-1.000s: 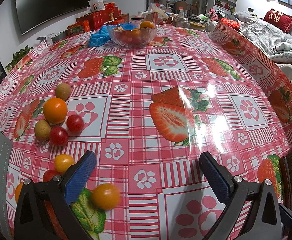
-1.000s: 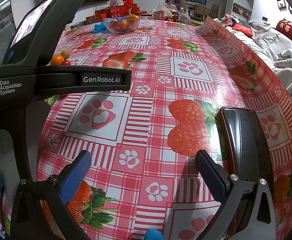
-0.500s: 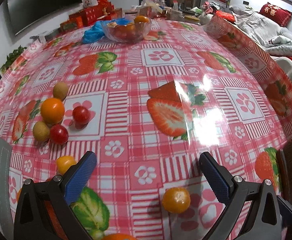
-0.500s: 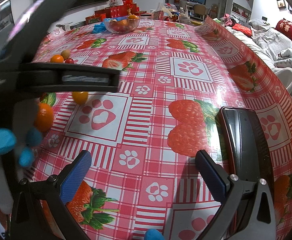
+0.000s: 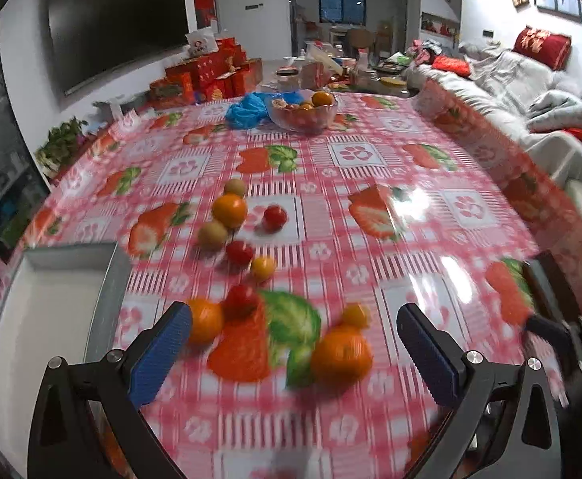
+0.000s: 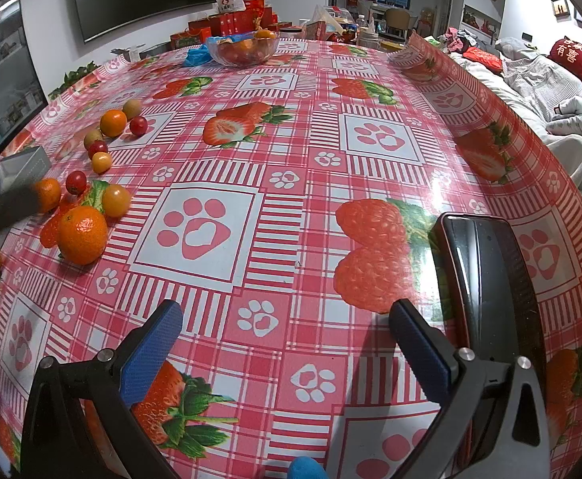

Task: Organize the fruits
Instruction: 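Move the left gripper toward the cluster of fruits on the tablecloth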

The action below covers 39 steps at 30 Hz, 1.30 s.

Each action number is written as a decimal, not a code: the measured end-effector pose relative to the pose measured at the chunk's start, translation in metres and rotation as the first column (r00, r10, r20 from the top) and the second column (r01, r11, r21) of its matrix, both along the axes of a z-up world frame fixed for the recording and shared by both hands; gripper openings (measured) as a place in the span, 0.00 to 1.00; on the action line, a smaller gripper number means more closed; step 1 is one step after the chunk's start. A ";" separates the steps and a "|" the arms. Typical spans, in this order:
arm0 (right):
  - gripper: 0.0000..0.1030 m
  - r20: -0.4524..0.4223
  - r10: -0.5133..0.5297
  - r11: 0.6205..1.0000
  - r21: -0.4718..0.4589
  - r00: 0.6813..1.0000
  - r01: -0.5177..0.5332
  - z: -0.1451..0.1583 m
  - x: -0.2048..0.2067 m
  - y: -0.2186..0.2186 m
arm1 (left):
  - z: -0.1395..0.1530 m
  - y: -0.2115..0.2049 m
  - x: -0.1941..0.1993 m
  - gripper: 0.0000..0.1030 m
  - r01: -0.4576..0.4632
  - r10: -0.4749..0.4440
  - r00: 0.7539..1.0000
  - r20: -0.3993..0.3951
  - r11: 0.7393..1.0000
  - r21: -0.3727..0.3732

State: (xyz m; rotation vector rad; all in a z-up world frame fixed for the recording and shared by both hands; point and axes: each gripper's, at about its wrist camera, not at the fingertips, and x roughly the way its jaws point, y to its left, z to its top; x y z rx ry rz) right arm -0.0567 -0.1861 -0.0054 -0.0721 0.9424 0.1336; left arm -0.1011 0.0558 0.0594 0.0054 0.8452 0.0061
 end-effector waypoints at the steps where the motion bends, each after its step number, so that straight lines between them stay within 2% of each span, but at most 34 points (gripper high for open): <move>1: 1.00 0.000 0.000 1.000 0.000 1.000 0.000 0.000 0.000 0.000 | -0.001 0.006 -0.012 1.00 0.014 -0.014 1.000 -0.008 1.000 -0.020; 6: 1.00 0.000 0.000 1.000 0.000 1.000 0.000 0.000 0.000 0.000 | -0.030 0.031 -0.063 1.00 -0.014 0.012 0.996 -0.084 1.000 -0.021; 9: 1.00 0.000 0.000 1.000 0.000 1.000 0.000 0.000 0.000 0.000 | -0.046 0.041 -0.077 1.00 -0.023 0.021 0.993 -0.114 1.000 -0.018; 11: 1.00 0.000 0.000 1.000 0.000 1.000 0.000 0.000 0.000 0.000 | -0.058 0.050 -0.076 1.00 -0.055 0.054 0.986 -0.159 0.998 -0.006; 12: 1.00 0.000 0.000 1.000 -0.001 1.000 0.000 0.000 0.000 0.000 | -0.057 0.052 -0.077 1.00 -0.057 0.057 0.989 -0.137 0.998 0.003; 22: 1.00 0.000 -0.001 1.000 0.000 1.000 0.001 0.000 0.000 0.000 | -0.059 0.060 -0.068 1.00 -0.034 0.034 0.988 -0.148 0.999 0.000; 25: 1.00 0.000 0.000 1.000 0.000 1.000 0.000 0.000 0.000 0.000 | -0.059 0.064 -0.061 1.00 0.019 -0.019 0.986 -0.167 1.000 -0.002; 27: 1.00 0.000 0.000 1.000 0.000 1.000 0.000 0.000 0.000 0.001 | -0.058 0.072 -0.057 1.00 -0.021 0.026 0.989 -0.147 0.999 0.035; 30: 1.00 0.000 -0.001 1.000 0.000 1.000 0.001 0.000 0.000 0.001 | -0.058 0.093 -0.052 1.00 -0.078 0.080 0.985 -0.151 0.997 0.018; 33: 1.00 0.000 -0.001 1.000 0.000 1.000 0.001 0.000 0.000 0.001 | -0.057 0.097 -0.051 1.00 -0.064 0.060 0.985 -0.161 0.998 -0.016; 37: 1.00 0.000 -0.001 1.000 0.000 1.000 0.001 0.000 0.000 0.001 | -0.059 0.096 -0.050 1.00 -0.072 0.070 0.986 -0.153 0.997 -0.007; 39: 1.00 0.000 -0.001 1.000 0.000 1.000 0.001 0.000 0.000 0.001 | -0.058 0.097 -0.049 1.00 -0.073 0.068 0.986 -0.152 0.997 -0.025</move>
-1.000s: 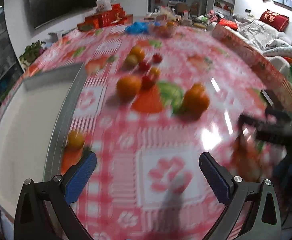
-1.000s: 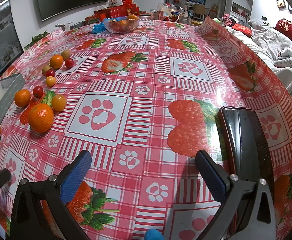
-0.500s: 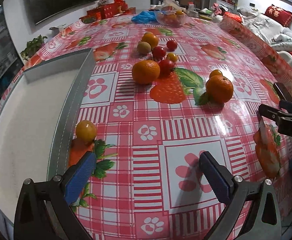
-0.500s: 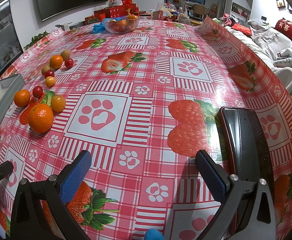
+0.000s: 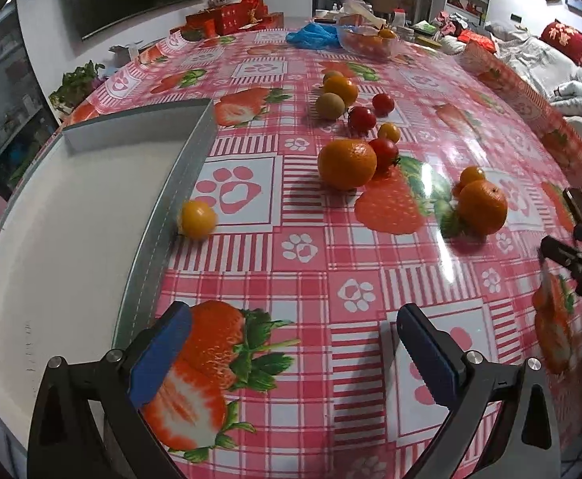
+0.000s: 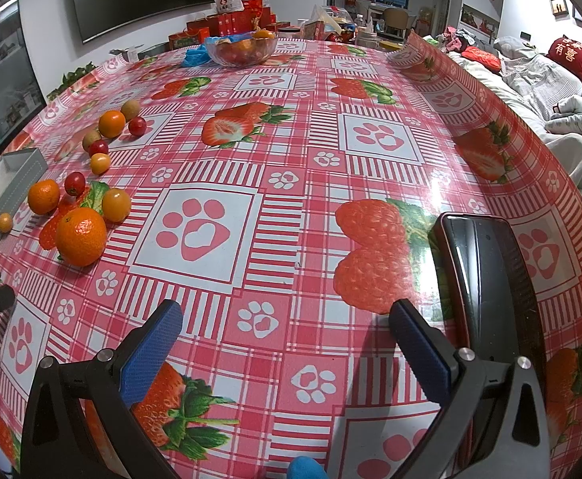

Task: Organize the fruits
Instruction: 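Move the left gripper toward the cluster of fruits on the tablecloth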

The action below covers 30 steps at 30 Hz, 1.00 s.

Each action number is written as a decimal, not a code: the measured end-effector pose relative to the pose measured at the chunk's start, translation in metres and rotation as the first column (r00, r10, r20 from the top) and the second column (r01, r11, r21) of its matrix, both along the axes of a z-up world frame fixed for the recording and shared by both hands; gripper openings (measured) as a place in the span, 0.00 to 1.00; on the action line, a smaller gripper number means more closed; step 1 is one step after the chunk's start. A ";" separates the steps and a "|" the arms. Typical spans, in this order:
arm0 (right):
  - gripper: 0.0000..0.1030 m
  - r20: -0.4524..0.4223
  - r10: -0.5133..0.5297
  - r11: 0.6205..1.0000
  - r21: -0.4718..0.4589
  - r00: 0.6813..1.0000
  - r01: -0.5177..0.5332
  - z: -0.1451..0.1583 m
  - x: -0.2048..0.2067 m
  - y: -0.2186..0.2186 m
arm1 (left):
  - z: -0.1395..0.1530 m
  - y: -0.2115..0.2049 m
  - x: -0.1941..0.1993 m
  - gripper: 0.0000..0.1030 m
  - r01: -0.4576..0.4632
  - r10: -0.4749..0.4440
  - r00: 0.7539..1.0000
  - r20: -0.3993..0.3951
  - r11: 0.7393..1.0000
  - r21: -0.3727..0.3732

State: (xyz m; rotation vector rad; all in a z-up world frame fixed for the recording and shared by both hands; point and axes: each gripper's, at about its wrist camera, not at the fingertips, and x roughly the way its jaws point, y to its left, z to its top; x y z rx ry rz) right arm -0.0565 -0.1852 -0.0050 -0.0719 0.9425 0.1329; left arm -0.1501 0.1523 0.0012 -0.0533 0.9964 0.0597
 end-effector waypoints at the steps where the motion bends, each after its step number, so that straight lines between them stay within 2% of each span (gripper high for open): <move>1: 1.00 0.000 0.000 1.000 0.000 1.000 0.000 0.000 0.000 0.000 | 0.002 0.003 0.000 1.00 -0.006 0.006 1.000 0.005 1.000 -0.019; 7: 1.00 0.000 0.000 1.000 0.000 1.000 0.000 0.000 0.000 0.000 | 0.009 0.021 0.002 0.95 -0.038 0.041 0.999 0.033 0.996 -0.082; 12: 1.00 0.000 0.000 1.000 0.000 1.000 0.000 0.000 0.000 0.000 | 0.006 0.015 0.004 0.95 -0.035 0.036 0.999 0.019 0.999 -0.038; 14: 1.00 0.000 0.000 1.000 0.000 1.000 0.000 0.000 0.000 0.000 | 0.006 0.015 0.007 0.95 -0.038 0.038 0.999 0.015 0.998 -0.046; 21: 1.00 0.000 0.000 1.000 0.000 1.000 0.000 0.000 0.000 0.000 | 0.005 0.020 0.032 0.95 -0.104 0.105 0.994 0.012 0.994 -0.040; 28: 1.00 0.000 0.000 1.000 0.001 1.000 0.000 0.000 0.000 0.000 | 0.001 0.017 0.055 0.94 -0.133 0.133 0.991 0.015 0.991 0.004; 30: 1.00 0.000 0.000 1.000 0.000 1.000 0.000 0.000 0.000 0.000 | 0.001 0.016 0.056 0.81 -0.130 0.130 0.991 0.020 0.991 0.023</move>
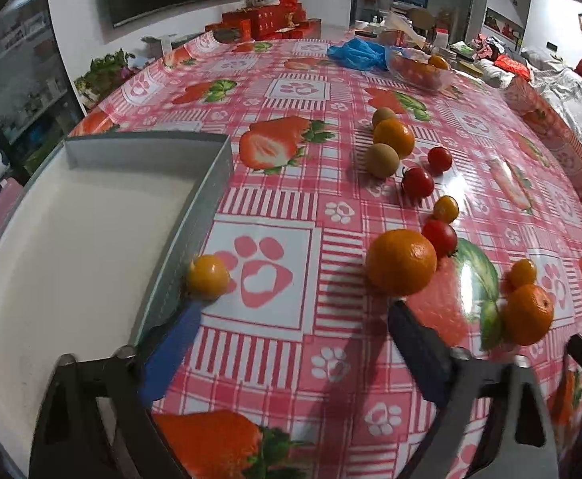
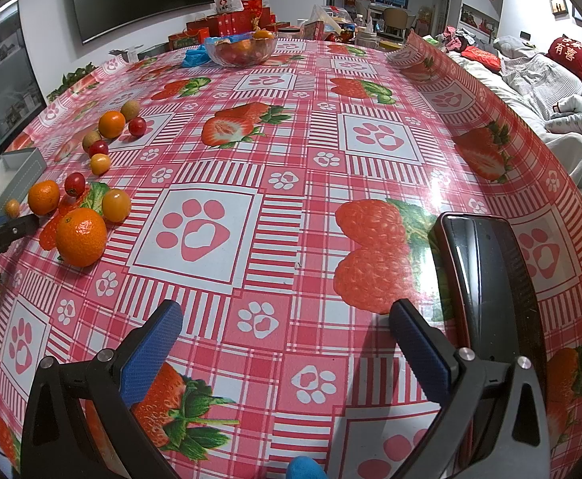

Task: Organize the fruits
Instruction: 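Move the left gripper toward the cluster of fruits on the tablecloth, then close the left gripper on the small yellow cherry tomato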

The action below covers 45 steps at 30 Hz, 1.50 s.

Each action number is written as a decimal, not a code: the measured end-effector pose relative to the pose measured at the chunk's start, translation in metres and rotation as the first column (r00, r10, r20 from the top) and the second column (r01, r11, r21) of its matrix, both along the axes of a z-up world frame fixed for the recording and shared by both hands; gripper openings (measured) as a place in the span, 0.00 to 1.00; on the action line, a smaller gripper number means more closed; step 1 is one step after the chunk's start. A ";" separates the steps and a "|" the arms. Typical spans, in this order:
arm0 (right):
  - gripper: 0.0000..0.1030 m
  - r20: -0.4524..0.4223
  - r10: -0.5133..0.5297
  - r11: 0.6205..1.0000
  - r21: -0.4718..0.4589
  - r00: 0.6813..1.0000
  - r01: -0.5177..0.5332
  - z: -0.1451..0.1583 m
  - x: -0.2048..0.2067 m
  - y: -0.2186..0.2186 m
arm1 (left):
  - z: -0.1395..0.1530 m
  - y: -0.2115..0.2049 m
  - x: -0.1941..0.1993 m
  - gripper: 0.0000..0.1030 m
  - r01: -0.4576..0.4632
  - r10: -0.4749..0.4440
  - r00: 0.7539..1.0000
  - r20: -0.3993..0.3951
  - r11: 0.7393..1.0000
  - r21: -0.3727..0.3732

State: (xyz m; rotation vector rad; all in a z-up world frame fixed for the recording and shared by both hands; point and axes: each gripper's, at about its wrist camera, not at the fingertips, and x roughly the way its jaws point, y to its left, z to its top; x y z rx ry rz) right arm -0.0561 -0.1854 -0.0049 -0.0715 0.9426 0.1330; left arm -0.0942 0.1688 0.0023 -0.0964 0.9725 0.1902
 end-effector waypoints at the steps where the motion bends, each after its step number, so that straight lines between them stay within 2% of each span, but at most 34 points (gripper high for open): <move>1: 1.00 0.000 0.000 1.000 0.000 1.000 0.000 0.000 0.000 0.000 | 0.000 0.000 0.001 0.73 0.016 -0.016 1.000 0.001 1.000 0.002; 4: 1.00 0.000 0.000 1.000 0.000 1.000 0.000 0.000 0.000 0.000 | 0.002 0.002 0.002 0.57 0.027 -0.026 1.000 0.013 1.000 -0.011; 5: 1.00 0.000 0.000 1.000 0.000 1.000 0.000 0.000 0.000 0.000 | 0.002 0.003 0.002 0.44 0.029 -0.029 0.999 0.016 1.000 -0.004; 6: 1.00 0.000 0.000 1.000 0.000 1.000 0.000 0.000 0.000 0.000 | 0.003 0.003 0.002 0.36 0.035 -0.035 0.999 0.017 0.999 -0.007; 7: 1.00 0.000 0.000 1.000 0.000 1.000 0.000 0.000 0.000 0.000 | 0.004 0.004 0.001 0.25 0.050 -0.049 0.999 0.016 0.999 -0.014; 10: 1.00 0.000 0.000 1.000 0.000 1.000 0.000 0.000 0.000 0.000 | 0.006 0.005 -0.005 0.13 0.085 -0.084 0.996 0.017 0.994 -0.064; 11: 1.00 0.000 0.000 1.000 0.000 1.000 0.000 0.000 0.000 0.000 | 0.007 0.004 -0.009 0.12 0.097 -0.096 0.995 0.019 0.992 -0.076; 13: 1.00 0.000 0.000 1.000 0.000 1.000 0.000 0.000 0.000 0.000 | 0.007 -0.002 -0.017 0.12 0.114 -0.114 0.993 0.016 0.992 -0.054; 15: 1.00 0.000 0.000 1.000 0.000 1.000 0.000 0.000 0.000 0.000 | 0.005 -0.007 -0.023 0.12 0.114 -0.114 0.993 0.015 0.994 0.000; 17: 1.00 0.000 0.000 1.000 0.000 1.000 0.000 0.000 0.000 0.000 | 0.006 -0.007 -0.029 0.12 0.109 -0.110 0.993 0.039 0.994 0.028; 22: 1.00 0.000 0.000 1.000 0.000 1.000 0.000 0.000 0.000 0.000 | 0.007 -0.007 -0.020 0.13 0.114 -0.115 0.993 0.015 0.991 0.064; 26: 1.00 0.000 0.000 1.000 0.000 1.000 0.000 0.000 0.000 0.000 | 0.005 -0.011 -0.006 0.13 0.124 -0.125 0.992 0.008 0.991 0.043; 27: 1.00 0.000 0.000 1.000 0.000 1.000 0.000 0.000 0.000 0.000 | 0.004 -0.012 -0.004 0.16 0.129 -0.129 0.992 0.005 0.991 0.047; 28: 1.00 0.000 0.000 1.000 0.000 1.000 0.000 0.000 0.000 0.000 | 0.005 -0.015 -0.004 0.36 0.133 -0.134 0.991 0.010 0.989 0.066; 29: 1.00 0.000 0.000 1.000 0.000 1.000 0.000 0.000 0.000 0.000 | 0.007 -0.018 -0.003 0.66 0.144 -0.146 0.989 0.022 0.987 0.076; 30: 1.00 0.000 0.000 1.000 0.000 1.000 0.000 0.000 0.000 0.000 | 0.009 -0.020 -0.004 0.77 0.143 -0.147 0.989 0.036 0.986 0.087; 31: 1.00 0.000 0.000 1.000 0.000 1.000 0.000 0.000 0.000 0.000 | 0.011 -0.023 -0.004 0.83 0.135 -0.140 0.989 0.050 0.985 0.104; 33: 1.00 0.000 0.000 1.000 0.000 1.000 0.000 0.000 0.000 0.000 | 0.012 -0.025 0.001 0.83 0.128 -0.136 0.989 0.053 0.982 0.136; 37: 1.00 0.000 0.000 1.000 0.000 1.000 0.000 0.000 0.000 0.000 | 0.006 -0.017 0.012 0.83 0.116 -0.120 0.992 0.032 0.989 0.094; 40: 1.00 0.000 0.000 1.000 0.000 1.000 0.000 0.000 0.000 0.000 | 0.003 -0.017 0.014 0.83 0.130 -0.134 0.991 0.027 0.986 0.099; 42: 1.00 0.000 -0.001 1.000 0.000 1.000 0.001 0.000 0.000 0.000 | 0.004 -0.020 0.014 0.79 0.140 -0.144 0.989 0.032 0.985 0.100; 45: 1.00 0.000 0.000 1.000 0.001 1.000 0.000 0.000 0.000 0.000 | 0.004 -0.021 0.017 0.67 0.157 -0.159 0.987 0.031 0.985 0.071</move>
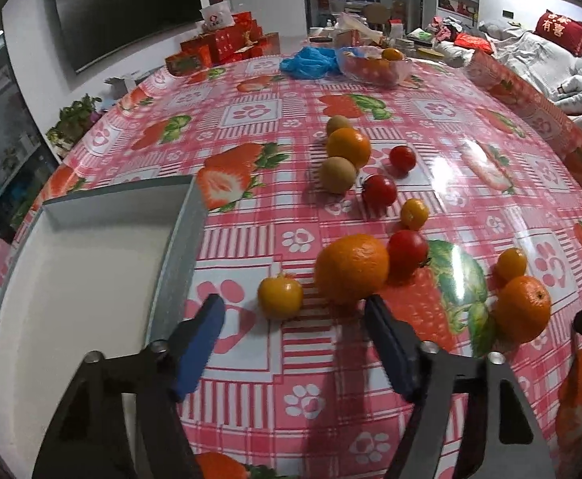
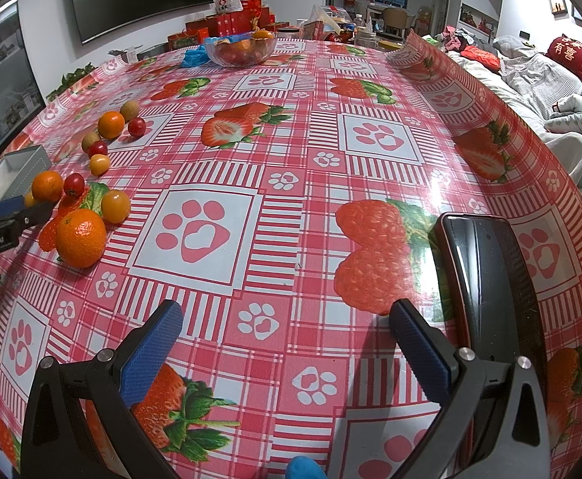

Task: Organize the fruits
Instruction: 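Close the left gripper on the small yellow cherry tomato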

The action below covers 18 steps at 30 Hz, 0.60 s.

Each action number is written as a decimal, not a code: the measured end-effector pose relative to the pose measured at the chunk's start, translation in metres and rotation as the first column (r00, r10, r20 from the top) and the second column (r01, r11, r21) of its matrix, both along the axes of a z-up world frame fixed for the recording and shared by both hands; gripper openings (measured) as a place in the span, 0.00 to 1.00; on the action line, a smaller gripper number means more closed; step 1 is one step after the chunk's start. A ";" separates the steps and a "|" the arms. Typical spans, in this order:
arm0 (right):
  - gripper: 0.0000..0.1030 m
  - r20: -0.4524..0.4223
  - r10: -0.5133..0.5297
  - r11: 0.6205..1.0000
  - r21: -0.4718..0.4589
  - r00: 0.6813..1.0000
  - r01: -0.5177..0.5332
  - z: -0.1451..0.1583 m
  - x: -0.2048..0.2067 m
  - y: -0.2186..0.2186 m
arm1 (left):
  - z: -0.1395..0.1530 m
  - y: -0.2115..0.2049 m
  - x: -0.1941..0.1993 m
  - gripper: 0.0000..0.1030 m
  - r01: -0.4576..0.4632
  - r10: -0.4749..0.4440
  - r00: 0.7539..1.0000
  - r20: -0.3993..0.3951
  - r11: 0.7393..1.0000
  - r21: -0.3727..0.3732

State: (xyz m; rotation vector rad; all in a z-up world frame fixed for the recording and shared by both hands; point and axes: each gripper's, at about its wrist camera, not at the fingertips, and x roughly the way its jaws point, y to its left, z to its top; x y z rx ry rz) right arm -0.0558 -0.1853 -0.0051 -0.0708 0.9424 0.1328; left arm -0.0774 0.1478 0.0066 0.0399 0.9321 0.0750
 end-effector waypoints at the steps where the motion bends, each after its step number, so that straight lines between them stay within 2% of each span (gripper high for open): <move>1: 1.00 0.000 0.000 1.000 0.000 1.000 0.000 0.000 0.000 0.000 | 0.000 -0.001 0.002 0.61 0.005 -0.005 1.000 -0.001 1.000 -0.007; 5: 1.00 0.000 0.000 1.000 -0.001 1.000 0.000 0.000 0.000 0.000 | 0.002 -0.005 0.009 0.37 0.022 -0.022 1.000 -0.008 0.999 -0.028; 6: 1.00 0.000 -0.001 1.000 -0.002 1.000 0.001 0.000 -0.001 0.000 | 0.002 -0.007 0.010 0.35 0.025 -0.025 1.000 -0.006 0.999 -0.026; 8: 1.00 0.000 -0.003 1.000 -0.004 1.000 0.003 0.000 -0.002 0.000 | 0.002 -0.009 0.009 0.23 0.033 -0.033 0.999 -0.007 0.999 -0.024; 11: 1.00 -0.002 -0.003 1.000 -0.005 1.000 0.003 0.000 -0.002 -0.005 | 0.002 -0.010 0.007 0.23 0.031 -0.031 1.000 -0.005 0.999 -0.035; 14: 1.00 -0.042 0.013 1.000 0.011 0.999 -0.013 0.001 0.002 0.005 | 0.001 -0.008 0.006 0.23 0.022 -0.022 1.000 0.001 0.998 -0.054; 18: 1.00 -0.053 0.107 0.989 0.110 0.993 -0.100 0.007 0.001 0.024 | 0.001 -0.009 0.006 0.23 0.023 -0.023 1.000 0.004 0.999 -0.048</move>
